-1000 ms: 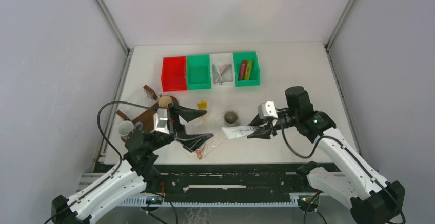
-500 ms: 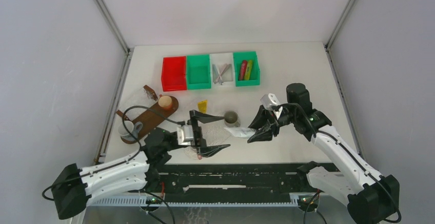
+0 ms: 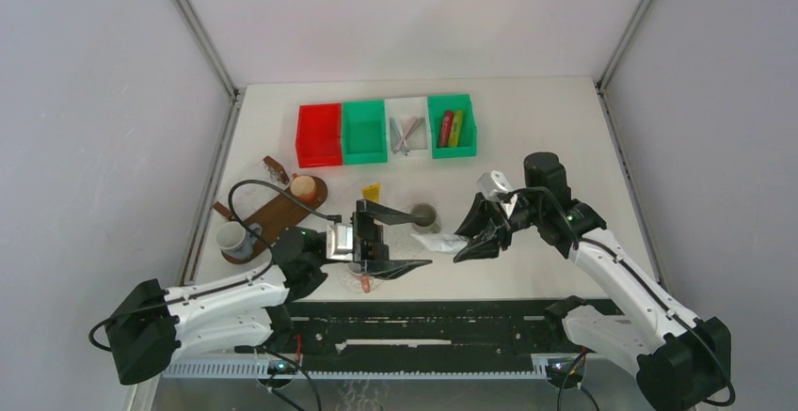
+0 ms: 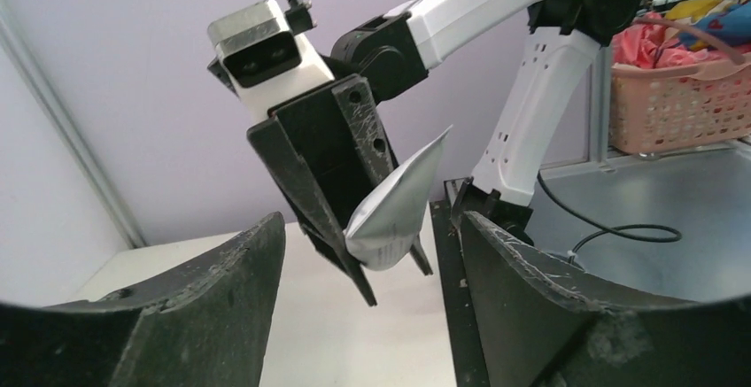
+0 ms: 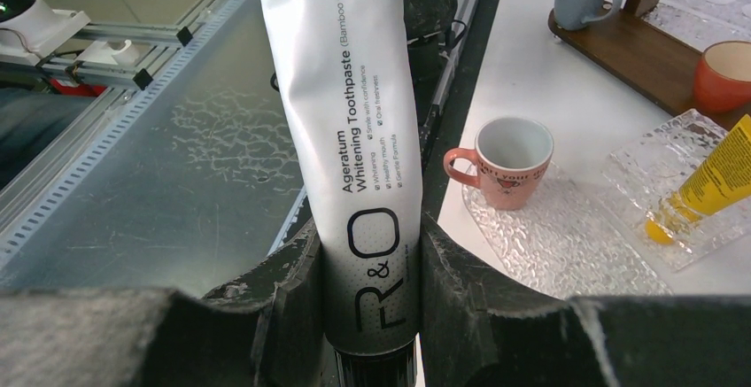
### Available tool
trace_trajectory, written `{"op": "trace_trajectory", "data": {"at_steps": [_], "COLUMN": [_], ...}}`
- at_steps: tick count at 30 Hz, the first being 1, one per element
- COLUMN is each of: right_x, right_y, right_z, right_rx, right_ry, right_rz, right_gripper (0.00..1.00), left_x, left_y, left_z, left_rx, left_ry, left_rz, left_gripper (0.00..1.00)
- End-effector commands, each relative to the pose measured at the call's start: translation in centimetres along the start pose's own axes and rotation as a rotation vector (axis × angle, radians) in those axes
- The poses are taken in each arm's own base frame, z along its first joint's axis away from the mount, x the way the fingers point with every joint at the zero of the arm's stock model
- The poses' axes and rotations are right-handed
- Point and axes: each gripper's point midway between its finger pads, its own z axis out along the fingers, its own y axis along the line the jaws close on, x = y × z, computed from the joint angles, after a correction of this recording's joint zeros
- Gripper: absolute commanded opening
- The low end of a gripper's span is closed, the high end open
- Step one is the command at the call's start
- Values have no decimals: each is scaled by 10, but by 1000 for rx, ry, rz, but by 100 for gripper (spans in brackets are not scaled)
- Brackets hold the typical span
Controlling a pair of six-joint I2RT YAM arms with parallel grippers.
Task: Prepare toiletry sets of a toothbrush and toothpaste on the tray
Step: Place the toothpaste in the toothpaste holder.
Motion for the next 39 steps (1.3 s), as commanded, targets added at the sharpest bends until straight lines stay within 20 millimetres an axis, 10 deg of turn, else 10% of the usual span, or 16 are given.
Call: {"op": "trace_trajectory", "data": {"at_steps": [1, 20, 31, 39], "right_x": [-6, -3, -2, -6], "right_y": [5, 1, -7, -17], "right_z": [2, 1, -3, -13], "right_rx": [-41, -22, 45, 134], "right_ry": [-14, -8, 6, 14], "right_rz": [-35, -33, -42, -65], "right_gripper": [18, 27, 72, 83], "left_x": [-42, -40, -32, -15], "left_y": [-7, -12, 0, 21], "left_z": [14, 21, 7, -21], "left_rx": [64, 110, -4, -183], "left_ry": [-122, -115, -83, -8], "left_rz": [20, 2, -29, -117], "left_gripper": [74, 2, 0, 0]}}
